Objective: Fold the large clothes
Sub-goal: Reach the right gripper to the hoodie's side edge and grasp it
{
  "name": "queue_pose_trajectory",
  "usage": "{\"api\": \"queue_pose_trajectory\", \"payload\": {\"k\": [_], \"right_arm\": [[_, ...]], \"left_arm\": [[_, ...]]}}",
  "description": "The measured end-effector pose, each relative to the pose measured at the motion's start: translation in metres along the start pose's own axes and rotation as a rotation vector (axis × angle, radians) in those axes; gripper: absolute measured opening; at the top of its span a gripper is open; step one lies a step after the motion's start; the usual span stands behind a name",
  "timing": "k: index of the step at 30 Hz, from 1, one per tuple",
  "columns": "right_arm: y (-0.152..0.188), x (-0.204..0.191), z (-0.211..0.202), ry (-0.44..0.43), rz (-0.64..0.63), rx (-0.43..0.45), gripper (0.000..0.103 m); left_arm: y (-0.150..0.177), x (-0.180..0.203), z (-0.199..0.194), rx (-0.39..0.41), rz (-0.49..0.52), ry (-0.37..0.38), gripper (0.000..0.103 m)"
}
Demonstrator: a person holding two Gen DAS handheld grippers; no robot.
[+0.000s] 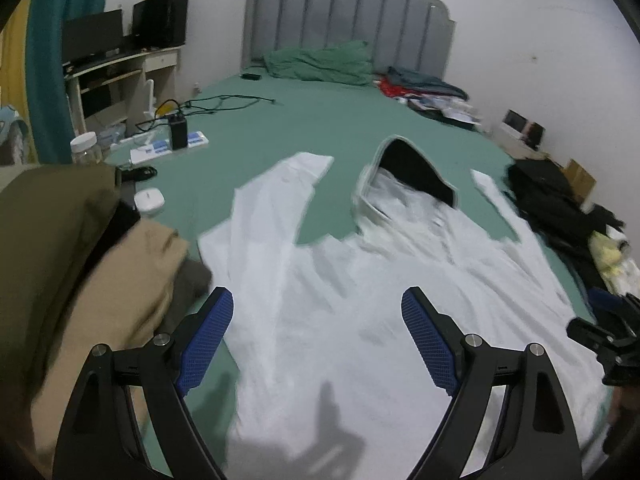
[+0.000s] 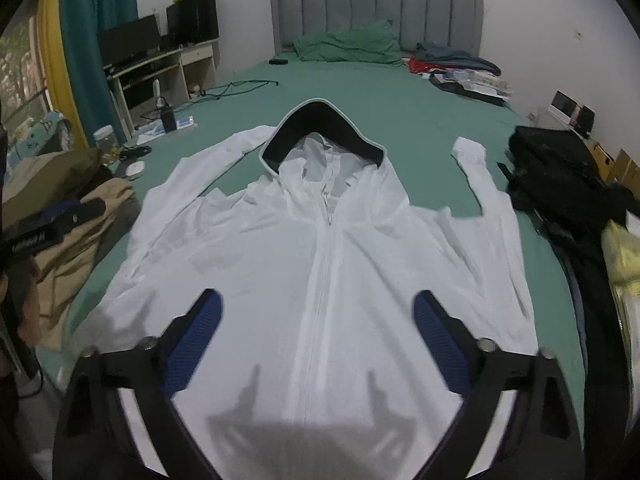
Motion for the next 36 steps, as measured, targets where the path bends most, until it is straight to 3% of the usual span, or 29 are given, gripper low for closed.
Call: {"api": "queue_pose_trajectory", "payload": {"k": [1, 3, 7, 10, 17, 20, 22, 24, 28, 31, 36], "right_arm": [[-0.009, -0.001, 0.012, -0.01, 0.001, -0.006, 0.086], [-0.021, -0.005, 0.029, -0.045, -0.001, -0.011, 0.064], [-0.047, -0.026, 0.07, -0.03, -0.079, -0.032, 0.063], [-0.067, -0.039, 0.104, -0.07, -0.082, -0.051, 0.063], [-0.122, -0.088, 0.198, -0.124, -0.202, -0.071, 0.063], [-0.15, -0.11, 0.245, -0.129, -0.28, -0.084, 0.063], [-0.172, -0.124, 0.281, -0.076, -0.375, -0.077, 0.063], [-0.191, -0.123, 0.312, -0.061, -0.359, -0.104, 0.063], [-0.21, -0.114, 0.357, -0.025, -0.237, -0.194, 0.064], [-0.21, -0.118, 0.377, -0.025, -0.232, -0.242, 0.064], [-0.217, -0.116, 0.325, 0.062, -0.259, -0.119, 0.064]], "left_arm": [[-0.011, -0.006, 0.014, -0.001, -0.008, -0.012, 0.089], [-0.027, -0.014, 0.03, 0.013, -0.009, -0.03, 0.089], [-0.056, -0.042, 0.066, 0.018, -0.042, -0.066, 0.089], [-0.067, -0.064, 0.09, 0.012, -0.085, -0.086, 0.089], [-0.063, -0.121, 0.127, -0.04, -0.186, -0.122, 0.088], [-0.06, -0.124, 0.125, -0.02, -0.176, -0.132, 0.088], [-0.055, -0.117, 0.123, 0.01, -0.131, -0.15, 0.088], [-0.053, -0.117, 0.127, 0.013, -0.11, -0.17, 0.088], [-0.047, -0.136, 0.137, -0.036, -0.16, -0.176, 0.088], [-0.045, -0.143, 0.139, -0.045, -0.177, -0.19, 0.088], [-0.044, -0.139, 0.138, -0.052, -0.169, -0.19, 0.088]]}}
Point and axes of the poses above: each gripper's, at about its wrist camera, not at the fingertips, and z roughly the way its jaws point, x to its right, y to its underside, the point moved 3 cm from there along z, roughly the way its jaws point, and after that the axes turned 1 degree about x, right-handed, at the moved point
